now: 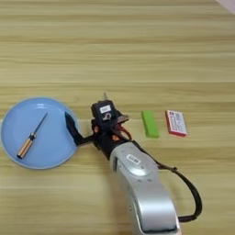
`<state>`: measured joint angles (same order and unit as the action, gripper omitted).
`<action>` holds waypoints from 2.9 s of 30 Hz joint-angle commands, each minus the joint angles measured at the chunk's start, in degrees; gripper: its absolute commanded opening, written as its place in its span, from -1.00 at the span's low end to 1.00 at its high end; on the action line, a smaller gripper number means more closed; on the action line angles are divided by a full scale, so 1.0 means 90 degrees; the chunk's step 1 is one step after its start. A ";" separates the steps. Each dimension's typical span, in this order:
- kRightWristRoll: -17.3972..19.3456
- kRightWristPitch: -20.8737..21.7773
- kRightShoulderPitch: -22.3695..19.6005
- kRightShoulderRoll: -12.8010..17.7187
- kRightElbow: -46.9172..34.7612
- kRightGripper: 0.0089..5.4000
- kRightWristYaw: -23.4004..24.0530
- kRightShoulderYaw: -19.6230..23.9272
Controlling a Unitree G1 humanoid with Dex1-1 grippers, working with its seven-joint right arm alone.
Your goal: Move the objects on the table
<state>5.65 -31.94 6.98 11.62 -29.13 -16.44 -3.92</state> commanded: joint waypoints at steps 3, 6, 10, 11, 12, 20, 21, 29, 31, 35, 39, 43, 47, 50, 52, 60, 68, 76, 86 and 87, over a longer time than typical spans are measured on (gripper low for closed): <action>-0.0215 0.0060 -0.0295 -0.0110 -0.0367 0.98 0.0136 -0.0541; -0.0337 0.0031 -0.0327 -0.0141 -0.0277 0.98 0.0172 -0.0793; -0.0459 -0.0004 -0.0346 -0.0234 -0.0183 0.98 0.0200 -0.1130; -0.0491 -0.0013 -0.0348 -0.0257 -0.0175 0.98 0.0208 -0.1211; -0.0513 -0.0023 -0.0352 -0.0285 -0.0161 0.98 0.0222 -0.1264; -0.0621 -0.0043 -0.0456 -0.0382 0.0021 0.98 0.0241 -0.1407; -0.0690 -0.0041 -0.0476 -0.0379 0.0057 0.98 0.0262 -0.1456; -0.1017 -0.0170 -0.0594 -0.0380 0.0275 0.98 0.0316 -0.1798; -0.1055 -0.0192 -0.0616 -0.0405 0.0314 0.98 0.0328 -0.1862; -0.1139 -0.0276 -0.0643 -0.0418 0.0333 0.98 0.0319 -0.2017; -0.1201 -0.0326 -0.0684 -0.0460 0.0375 0.98 0.0335 -0.2105; -0.1202 -0.0385 -0.0707 -0.0561 0.0314 0.98 0.0342 -0.2166; -0.1236 -0.0409 -0.0697 -0.0595 0.0330 0.98 0.0331 -0.2253; -0.1239 -0.0418 -0.0703 -0.0593 0.0326 0.98 0.0323 -0.2248; -0.1237 -0.0437 -0.0718 -0.0584 0.0325 0.98 0.0308 -0.2238; -0.1277 -0.0568 -0.0838 -0.0643 0.0490 0.98 0.0345 -0.2269; -0.1355 -0.0572 -0.0981 -0.0601 0.1076 0.98 0.0353 -0.2274; -0.1447 -0.0700 -0.1042 -0.0427 0.0904 0.98 0.0335 -0.2028; -0.1388 -0.0707 -0.1062 -0.0409 0.0982 0.98 0.0271 -0.1860; -0.1388 -0.0699 -0.1060 -0.0408 0.0997 0.98 0.0268 -0.1865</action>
<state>-6.88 -39.62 -0.02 8.06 -18.69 -14.25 -21.78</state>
